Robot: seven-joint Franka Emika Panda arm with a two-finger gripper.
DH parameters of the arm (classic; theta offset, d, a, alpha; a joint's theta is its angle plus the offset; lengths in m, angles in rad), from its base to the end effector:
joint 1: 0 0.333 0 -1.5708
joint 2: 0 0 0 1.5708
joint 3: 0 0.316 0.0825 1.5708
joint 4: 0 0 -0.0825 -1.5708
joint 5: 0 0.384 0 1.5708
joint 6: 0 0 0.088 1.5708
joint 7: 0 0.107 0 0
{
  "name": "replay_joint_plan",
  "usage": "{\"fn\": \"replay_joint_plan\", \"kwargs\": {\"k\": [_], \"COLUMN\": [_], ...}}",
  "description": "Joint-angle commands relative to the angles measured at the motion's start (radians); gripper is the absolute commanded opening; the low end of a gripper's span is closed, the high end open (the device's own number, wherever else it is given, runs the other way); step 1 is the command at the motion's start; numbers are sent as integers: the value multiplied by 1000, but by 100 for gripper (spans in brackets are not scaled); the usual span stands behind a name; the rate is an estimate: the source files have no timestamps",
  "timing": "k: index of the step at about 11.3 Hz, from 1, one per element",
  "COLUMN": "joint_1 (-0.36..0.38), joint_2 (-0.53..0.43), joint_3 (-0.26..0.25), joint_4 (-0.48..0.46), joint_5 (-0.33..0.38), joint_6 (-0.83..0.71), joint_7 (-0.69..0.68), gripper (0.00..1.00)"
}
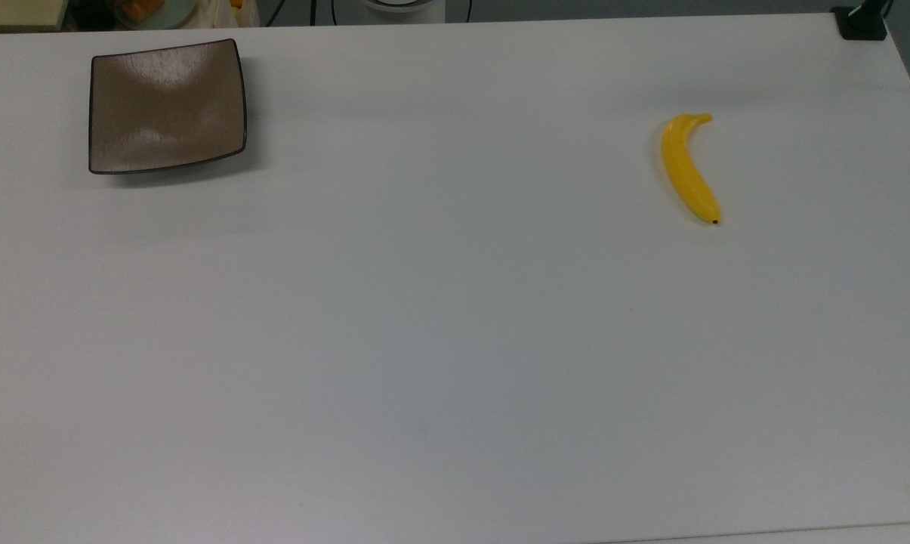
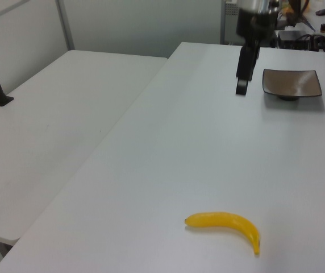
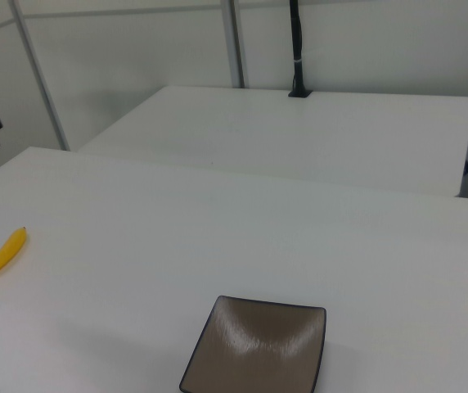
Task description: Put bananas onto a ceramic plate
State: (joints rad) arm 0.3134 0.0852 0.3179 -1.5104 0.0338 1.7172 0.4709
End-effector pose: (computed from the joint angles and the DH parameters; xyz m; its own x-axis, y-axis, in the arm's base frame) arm 0.4827 0.3465 0.6208 0.9852 0.1490 0.0842 0.1579 -0.9812 -0.1106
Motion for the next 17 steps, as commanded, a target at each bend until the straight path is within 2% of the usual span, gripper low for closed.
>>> {"fn": "replay_joint_plan", "kwargs": {"k": [1, 3, 7, 11, 17], "joint_1": [116, 163, 177, 171, 171], "joint_2": [160, 246, 317, 335, 378], "joint_3": [3, 9, 9, 9, 9], "joint_4": [122, 162, 151, 17, -92], "joint_5": [-72, -122, -127, -123, -126], "joint_6": [-19, -19, -10, 149, 301], "joint_7": [107, 118, 132, 138, 137], "gripper": [100, 100, 100, 100, 100]}}
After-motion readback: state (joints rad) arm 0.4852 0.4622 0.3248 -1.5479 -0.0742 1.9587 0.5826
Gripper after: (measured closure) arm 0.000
